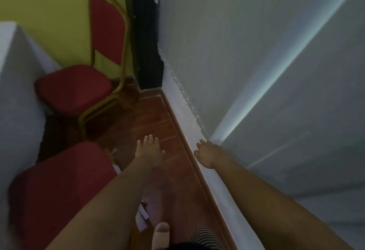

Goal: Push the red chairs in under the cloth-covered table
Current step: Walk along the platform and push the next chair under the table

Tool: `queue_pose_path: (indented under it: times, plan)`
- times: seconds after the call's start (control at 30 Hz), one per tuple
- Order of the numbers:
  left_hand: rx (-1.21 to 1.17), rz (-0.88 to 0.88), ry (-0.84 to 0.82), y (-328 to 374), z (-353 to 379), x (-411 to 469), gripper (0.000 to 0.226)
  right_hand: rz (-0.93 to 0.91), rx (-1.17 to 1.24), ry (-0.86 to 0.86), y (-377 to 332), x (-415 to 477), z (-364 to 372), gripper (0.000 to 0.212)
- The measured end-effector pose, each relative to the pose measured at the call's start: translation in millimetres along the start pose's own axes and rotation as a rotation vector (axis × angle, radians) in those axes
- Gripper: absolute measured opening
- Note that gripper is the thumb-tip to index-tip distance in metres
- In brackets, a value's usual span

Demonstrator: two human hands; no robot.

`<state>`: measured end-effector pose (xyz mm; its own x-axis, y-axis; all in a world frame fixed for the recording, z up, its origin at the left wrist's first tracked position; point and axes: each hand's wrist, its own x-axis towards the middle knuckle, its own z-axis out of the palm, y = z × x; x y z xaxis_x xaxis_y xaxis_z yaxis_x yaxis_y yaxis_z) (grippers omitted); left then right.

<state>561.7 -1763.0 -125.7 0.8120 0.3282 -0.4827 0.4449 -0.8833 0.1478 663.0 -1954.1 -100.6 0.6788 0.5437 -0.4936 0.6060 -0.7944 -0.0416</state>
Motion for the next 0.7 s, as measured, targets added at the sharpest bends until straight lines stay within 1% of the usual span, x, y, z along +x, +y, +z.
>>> queue_pose_path:
  times: [0.17,0.3,0.37,0.57,0.7]
  plan:
    - [-0.071,-0.179,-0.048,-27,-13,46,0.068,-0.140,-0.051,-0.081,-17,85,-36,0.052]
    - [-0.149,-0.296,-0.045,-37,-37,88,0.068,-0.279,-0.127,-0.077,-30,155,-77,0.054]
    - [-0.169,-0.346,-0.016,-40,-49,103,0.068,-0.335,-0.154,-0.076,-35,185,-97,0.055]
    - [-0.235,-0.461,0.030,-53,-84,135,0.067,-0.413,-0.208,-0.098,-41,249,-141,0.057]
    - [-0.255,-0.542,0.062,-73,-106,160,0.067,-0.454,-0.222,-0.068,-54,293,-175,0.056]
